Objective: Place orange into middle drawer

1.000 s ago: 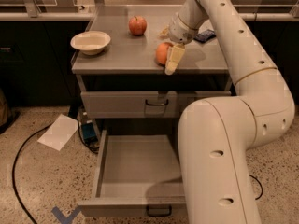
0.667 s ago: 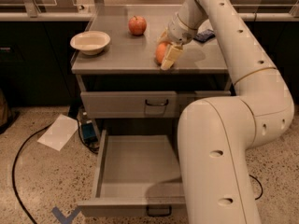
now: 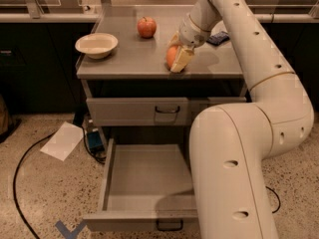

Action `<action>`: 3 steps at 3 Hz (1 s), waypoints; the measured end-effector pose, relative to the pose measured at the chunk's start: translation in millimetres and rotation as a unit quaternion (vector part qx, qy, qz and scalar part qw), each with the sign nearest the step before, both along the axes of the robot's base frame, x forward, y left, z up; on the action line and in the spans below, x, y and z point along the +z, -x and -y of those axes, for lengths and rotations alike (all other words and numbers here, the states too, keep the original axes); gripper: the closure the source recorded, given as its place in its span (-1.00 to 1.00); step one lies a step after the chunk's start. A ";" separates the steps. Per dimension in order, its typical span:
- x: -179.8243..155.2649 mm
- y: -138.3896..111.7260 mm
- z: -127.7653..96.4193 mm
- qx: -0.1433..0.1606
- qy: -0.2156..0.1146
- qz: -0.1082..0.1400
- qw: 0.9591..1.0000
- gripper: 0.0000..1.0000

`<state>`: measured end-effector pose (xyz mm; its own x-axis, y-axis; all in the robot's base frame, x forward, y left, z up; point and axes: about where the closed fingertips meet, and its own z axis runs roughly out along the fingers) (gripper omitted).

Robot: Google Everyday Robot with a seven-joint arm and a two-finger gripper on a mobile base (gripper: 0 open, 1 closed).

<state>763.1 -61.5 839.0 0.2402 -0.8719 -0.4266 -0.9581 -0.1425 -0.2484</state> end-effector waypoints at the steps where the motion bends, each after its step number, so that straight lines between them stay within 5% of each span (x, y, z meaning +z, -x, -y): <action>1: 24.4 10.6 -0.9 0.003 -0.039 0.015 0.999 1.00; 3: 77.5 60.3 4.4 -0.024 -0.102 0.062 0.993 1.00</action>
Offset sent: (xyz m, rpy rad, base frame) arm -0.1174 0.0077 0.0507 0.1994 -0.0976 -0.0162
